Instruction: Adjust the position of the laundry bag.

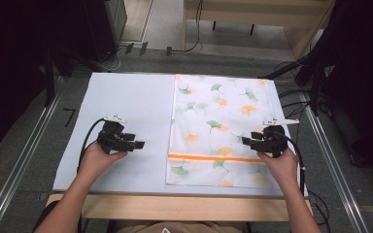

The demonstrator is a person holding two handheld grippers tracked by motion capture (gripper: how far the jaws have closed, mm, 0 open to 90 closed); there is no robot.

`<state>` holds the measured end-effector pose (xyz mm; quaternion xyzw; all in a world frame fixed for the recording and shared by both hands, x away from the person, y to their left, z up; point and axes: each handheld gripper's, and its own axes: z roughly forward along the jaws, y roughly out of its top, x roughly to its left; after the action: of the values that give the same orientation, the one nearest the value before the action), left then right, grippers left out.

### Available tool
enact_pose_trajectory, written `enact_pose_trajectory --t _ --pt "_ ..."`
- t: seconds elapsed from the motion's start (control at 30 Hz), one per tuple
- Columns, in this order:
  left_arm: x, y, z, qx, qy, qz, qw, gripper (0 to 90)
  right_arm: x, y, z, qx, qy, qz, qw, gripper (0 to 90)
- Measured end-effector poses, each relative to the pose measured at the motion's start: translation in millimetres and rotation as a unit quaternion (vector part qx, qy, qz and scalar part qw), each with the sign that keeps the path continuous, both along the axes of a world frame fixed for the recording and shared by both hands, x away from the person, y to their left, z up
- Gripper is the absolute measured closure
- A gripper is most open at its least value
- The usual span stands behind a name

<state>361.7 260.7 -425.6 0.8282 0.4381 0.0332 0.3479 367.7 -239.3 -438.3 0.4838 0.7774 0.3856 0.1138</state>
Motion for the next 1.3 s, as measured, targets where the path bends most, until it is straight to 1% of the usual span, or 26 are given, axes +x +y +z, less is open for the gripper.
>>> enact_pose_trajectory --t 0.03,0.07,0.1,0.17,0.2,0.27,0.4,0.43,0.47,0.5,0.53,0.6,0.67,0.73,0.77,0.83,0.9,0.93,1.1,1.17,1.2,1.27,1.3 --pt "1.3 0.2 -0.7 0.002 0.009 0.001 1.0 41.8 -0.3 -0.1 -0.1 -0.003 -0.001 -0.001 1.0 49.6" --pt "1.2 0.5 -0.5 -0.005 0.01 0.002 0.9999 42.4 -0.4 -0.4 0.0 -0.005 -0.001 -0.001 1.0 49.4" --pt "0.9 0.9 0.1 -0.01 0.007 0.005 0.9999 42.6 -0.3 -0.6 0.1 -0.004 -0.002 -0.002 1.0 49.4" --pt "1.0 1.8 0.8 -0.012 0.005 0.004 0.9999 42.5 -0.1 -0.8 0.3 -0.003 -0.003 -0.004 1.0 49.4" --pt "0.7 2.0 1.3 -0.017 0.004 0.007 0.9998 42.5 0.2 -0.9 0.5 -0.001 -0.004 -0.006 1.0 49.4" --pt "0.7 2.3 1.8 -0.018 0.0 0.005 0.9998 42.4 0.6 -0.5 0.7 -0.001 -0.004 -0.008 1.0 49.1" --pt "0.5 -0.3 1.5 -0.016 -0.004 0.005 0.9999 40.6 2.0 1.6 -0.3 -0.005 -0.002 -0.003 1.0 49.0" --pt "1.1 -1.0 2.0 -0.025 0.0 0.007 0.9997 40.8 2.5 1.8 -0.4 -0.005 -0.004 -0.002 1.0 49.3" --pt "1.1 -1.0 2.0 -0.025 0.0 0.007 0.9997 41.9 2.6 2.0 -0.2 -0.002 -0.003 -0.003 1.0 49.6" --pt "2.0 -0.5 2.6 -0.029 0.007 0.013 0.9995 43.4 2.6 2.1 0.0 0.001 -0.002 -0.003 1.0 49.7" --pt "2.9 0.3 3.2 -0.039 0.018 0.02 0.9989 43.8 2.7 2.1 0.0 0.004 -0.001 -0.002 1.0 50.2" --pt "2.4 0.9 3.8 -0.034 0.018 0.021 0.999 43.7 2.5 2.3 0.4 0.003 -0.001 -0.001 1.0 50.2" --pt "2.0 1.0 3.7 -0.034 0.018 0.02 0.999 42.4 1.7 2.7 0.4 0.001 -0.002 -0.001 1.0 50.0" --pt "1.1 0.0 3.4 -0.025 0.014 0.014 0.9995 40.6 1.7 2.5 0.1 -0.003 0.0 -0.002 1.0 49.7" --pt "0.6 -1.0 2.8 -0.025 0.011 0.012 0.9996 40.2 2.2 2.1 -0.2 -0.004 -0.001 -0.002 1.0 49.6" --pt "0.1 -2.8 1.3 -0.017 0.007 0.007 0.9998 38.5 2.7 1.5 -0.3 -0.002 0.0 -0.002 1.0 49.5" --pt "-0.1 -3.6 0.3 -0.014 0.008 0.009 0.9998 38.3 3.0 1.7 -0.4 -0.001 0.001 -0.005 1.0 49.5" --pt "0.1 -3.8 -0.7 -0.012 0.012 0.006 0.9998 38.7 3.2 1.9 -0.6 -0.001 0.003 -0.005 1.0 49.3" --pt "-0.3 -3.7 0.1 -0.014 0.007 0.009 0.9998 39.0 5.4 2.0 -1.8 0.003 0.01 0.0 0.9999 49.6" --pt "-0.4 -4.3 0.8 -0.013 0.004 0.007 0.9999 38.9 5.4 2.0 -1.9 0.006 0.017 0.001 0.9998 50.1" --pt "-0.4 -4.3 0.8 -0.013 0.004 0.007 0.9999 38.8 5.4 2.0 -1.9 0.006 0.017 0.001 0.9998 50.1" --pt "-0.1 -5.7 0.8 -0.014 0.011 0.004 0.9998 38.8 5.2 1.3 -2.0 0.005 0.014 0.003 0.9999 50.1" --pt "-0.6 -6.5 0.9 -0.014 0.009 0.004 0.9999 38.9 5.1 1.2 -1.9 0.005 0.014 0.004 0.9999 50.1"
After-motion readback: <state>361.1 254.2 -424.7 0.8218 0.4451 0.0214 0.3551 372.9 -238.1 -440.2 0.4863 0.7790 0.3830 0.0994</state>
